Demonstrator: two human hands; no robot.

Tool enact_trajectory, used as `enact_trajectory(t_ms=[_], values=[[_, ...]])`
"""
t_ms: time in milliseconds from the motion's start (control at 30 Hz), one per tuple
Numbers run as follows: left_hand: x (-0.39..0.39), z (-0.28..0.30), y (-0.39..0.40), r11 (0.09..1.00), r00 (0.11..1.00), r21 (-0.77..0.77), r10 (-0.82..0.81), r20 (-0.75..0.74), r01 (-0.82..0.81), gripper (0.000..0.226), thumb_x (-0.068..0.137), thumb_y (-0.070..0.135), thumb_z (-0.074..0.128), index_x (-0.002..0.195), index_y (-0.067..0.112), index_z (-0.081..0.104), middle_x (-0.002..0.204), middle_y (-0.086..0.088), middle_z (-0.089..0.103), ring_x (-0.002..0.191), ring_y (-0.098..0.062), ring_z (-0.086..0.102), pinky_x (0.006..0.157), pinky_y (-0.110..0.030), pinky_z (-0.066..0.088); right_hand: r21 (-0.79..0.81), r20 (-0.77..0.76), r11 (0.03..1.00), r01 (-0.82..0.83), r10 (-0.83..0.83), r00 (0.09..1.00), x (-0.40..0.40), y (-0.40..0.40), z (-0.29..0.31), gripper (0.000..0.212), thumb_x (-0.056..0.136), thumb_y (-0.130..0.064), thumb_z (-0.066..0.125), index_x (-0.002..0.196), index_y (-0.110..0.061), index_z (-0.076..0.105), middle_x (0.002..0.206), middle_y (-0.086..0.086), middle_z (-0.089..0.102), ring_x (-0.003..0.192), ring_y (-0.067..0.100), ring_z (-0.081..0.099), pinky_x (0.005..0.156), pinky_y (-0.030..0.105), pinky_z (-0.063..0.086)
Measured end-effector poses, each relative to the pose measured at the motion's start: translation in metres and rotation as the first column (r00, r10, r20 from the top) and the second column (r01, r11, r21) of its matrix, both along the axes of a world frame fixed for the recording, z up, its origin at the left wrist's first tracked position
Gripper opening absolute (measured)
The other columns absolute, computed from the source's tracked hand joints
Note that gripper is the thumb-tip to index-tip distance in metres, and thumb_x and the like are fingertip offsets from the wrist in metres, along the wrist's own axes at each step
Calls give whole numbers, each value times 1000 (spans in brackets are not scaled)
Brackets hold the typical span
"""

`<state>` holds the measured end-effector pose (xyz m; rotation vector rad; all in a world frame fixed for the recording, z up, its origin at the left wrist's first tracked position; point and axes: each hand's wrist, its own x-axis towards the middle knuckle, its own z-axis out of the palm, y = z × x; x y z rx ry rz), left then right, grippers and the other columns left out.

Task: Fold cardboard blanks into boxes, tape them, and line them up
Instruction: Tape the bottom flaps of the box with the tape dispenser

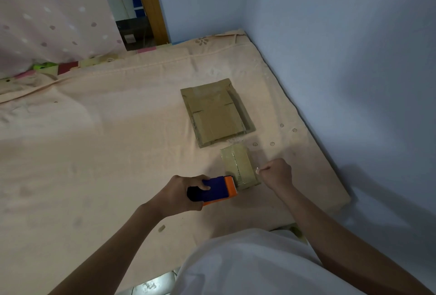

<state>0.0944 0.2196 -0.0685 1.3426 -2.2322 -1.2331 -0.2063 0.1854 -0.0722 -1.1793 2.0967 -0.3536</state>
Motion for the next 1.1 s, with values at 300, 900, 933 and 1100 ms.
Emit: enact_trajectory(t_ms=[300, 900, 933, 1100], values=[[-5, -3, -4, 1000, 999, -11, -29, 29, 30, 44, 71, 17, 85, 111, 24, 70, 132, 11, 62, 103, -2, 64, 86, -12, 52, -15, 3, 1000, 5, -5, 1000, -6, 3, -4, 12, 85, -20, 79, 83, -8, 80, 88, 9, 77, 91, 25, 71, 75, 22, 45], [-10, -2, -7, 999, 994, 1, -51, 101, 51, 42, 72, 21, 80, 112, 25, 70, 133, 13, 61, 98, -1, 64, 84, -10, 50, 81, -92, 995, -65, 72, 993, 6, 4, -9, 40, 87, 2, 56, 51, -11, 45, 51, 3, 40, 48, 14, 40, 41, 24, 26], [-11, -2, -7, 999, 993, 8, -54, 102, 53, 42, 72, 21, 80, 112, 26, 70, 133, 13, 60, 98, -1, 64, 84, -10, 51, 86, -106, 994, -60, 69, 992, 7, 4, -11, 39, 88, 1, 56, 54, -13, 43, 54, 1, 40, 50, 15, 41, 41, 24, 24], [-12, 3, -10, 998, 990, 4, -59, 130, 58, 41, 73, 17, 81, 112, 22, 72, 134, 12, 60, 97, -2, 63, 83, -6, 48, 92, -168, 995, -42, 57, 984, 7, 9, -15, 20, 89, -11, 60, 75, -15, 46, 73, 2, 46, 71, 25, 47, 54, 29, 31]])
